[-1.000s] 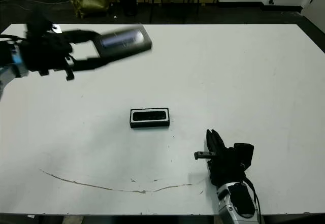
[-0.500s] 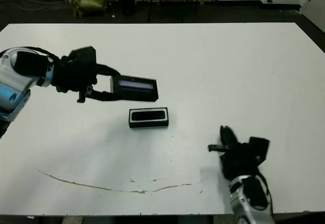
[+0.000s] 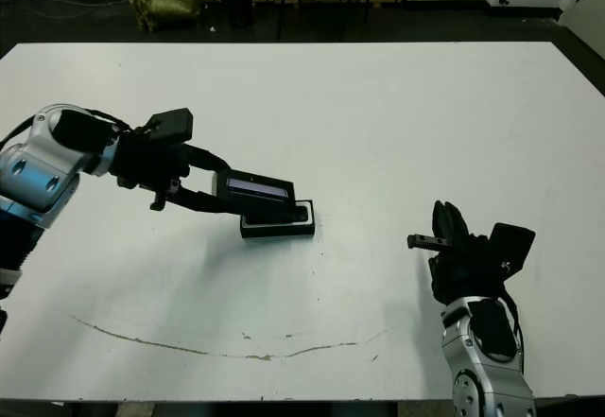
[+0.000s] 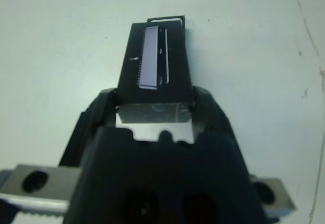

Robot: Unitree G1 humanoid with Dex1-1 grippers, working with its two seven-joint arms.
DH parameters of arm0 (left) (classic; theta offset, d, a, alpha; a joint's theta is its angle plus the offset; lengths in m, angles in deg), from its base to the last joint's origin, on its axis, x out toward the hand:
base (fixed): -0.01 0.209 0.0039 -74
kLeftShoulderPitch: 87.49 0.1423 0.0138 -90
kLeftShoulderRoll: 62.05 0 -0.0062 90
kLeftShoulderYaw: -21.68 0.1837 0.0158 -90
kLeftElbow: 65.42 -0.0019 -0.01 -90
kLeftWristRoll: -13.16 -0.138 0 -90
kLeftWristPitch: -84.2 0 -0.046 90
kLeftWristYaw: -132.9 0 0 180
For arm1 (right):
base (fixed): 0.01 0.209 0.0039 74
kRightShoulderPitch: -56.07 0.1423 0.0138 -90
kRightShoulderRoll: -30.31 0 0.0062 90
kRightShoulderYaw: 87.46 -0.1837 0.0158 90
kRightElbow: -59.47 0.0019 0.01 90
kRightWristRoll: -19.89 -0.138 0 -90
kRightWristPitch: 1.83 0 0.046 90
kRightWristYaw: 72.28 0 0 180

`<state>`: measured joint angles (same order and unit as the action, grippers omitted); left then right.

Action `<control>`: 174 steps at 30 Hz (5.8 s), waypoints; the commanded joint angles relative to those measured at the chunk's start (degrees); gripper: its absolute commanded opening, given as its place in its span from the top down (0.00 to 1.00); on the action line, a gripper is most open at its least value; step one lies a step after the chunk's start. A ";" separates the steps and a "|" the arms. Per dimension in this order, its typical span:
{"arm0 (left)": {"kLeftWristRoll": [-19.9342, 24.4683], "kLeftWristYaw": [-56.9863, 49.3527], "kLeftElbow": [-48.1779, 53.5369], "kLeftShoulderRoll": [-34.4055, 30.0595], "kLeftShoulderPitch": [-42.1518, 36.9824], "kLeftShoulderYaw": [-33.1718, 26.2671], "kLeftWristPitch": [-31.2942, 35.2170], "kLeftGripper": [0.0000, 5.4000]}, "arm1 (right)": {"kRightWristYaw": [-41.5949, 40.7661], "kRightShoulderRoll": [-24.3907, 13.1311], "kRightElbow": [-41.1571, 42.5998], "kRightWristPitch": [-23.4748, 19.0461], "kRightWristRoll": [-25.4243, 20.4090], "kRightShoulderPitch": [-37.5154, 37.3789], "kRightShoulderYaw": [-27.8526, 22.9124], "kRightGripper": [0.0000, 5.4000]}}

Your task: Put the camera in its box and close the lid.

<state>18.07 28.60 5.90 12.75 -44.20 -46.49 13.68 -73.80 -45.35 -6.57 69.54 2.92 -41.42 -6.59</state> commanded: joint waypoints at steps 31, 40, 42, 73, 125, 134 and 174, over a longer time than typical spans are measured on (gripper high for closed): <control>0.58 -0.72 -5.74 6.32 -3.96 -1.17 4.45 0.59 | -2.60 1.37 -3.68 2.73 0.91 -4.29 4.56 1.00; -0.50 0.15 -5.67 6.02 -3.23 -0.21 2.38 0.59 | -2.09 1.41 -2.98 1.81 1.85 -4.39 4.94 1.00; -0.68 0.25 -5.57 6.01 -3.19 0.01 1.93 0.59 | -2.53 1.40 -3.44 2.55 1.74 -4.35 4.88 1.00; -2.23 1.26 -6.74 7.42 -2.34 2.09 1.99 0.59 | -3.26 1.75 -4.89 3.38 0.45 -4.02 4.66 1.00; -6.58 -6.28 6.98 3.98 2.79 4.97 9.50 0.59 | 0.14 2.70 -1.46 -0.65 0.38 -5.41 5.30 1.00; -8.96 -6.91 -0.11 4.59 -0.59 6.19 9.42 0.59 | -1.13 2.58 -2.49 1.04 -0.09 -5.52 5.03 1.00; -13.78 -4.43 -9.20 4.88 -0.14 9.51 2.51 0.59 | 0.01 3.17 -0.72 -1.10 0.03 -6.12 5.34 1.00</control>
<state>6.21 23.69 -2.57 18.48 -47.27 -38.56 15.60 -74.27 -42.26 -6.80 69.54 2.87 -46.98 -1.07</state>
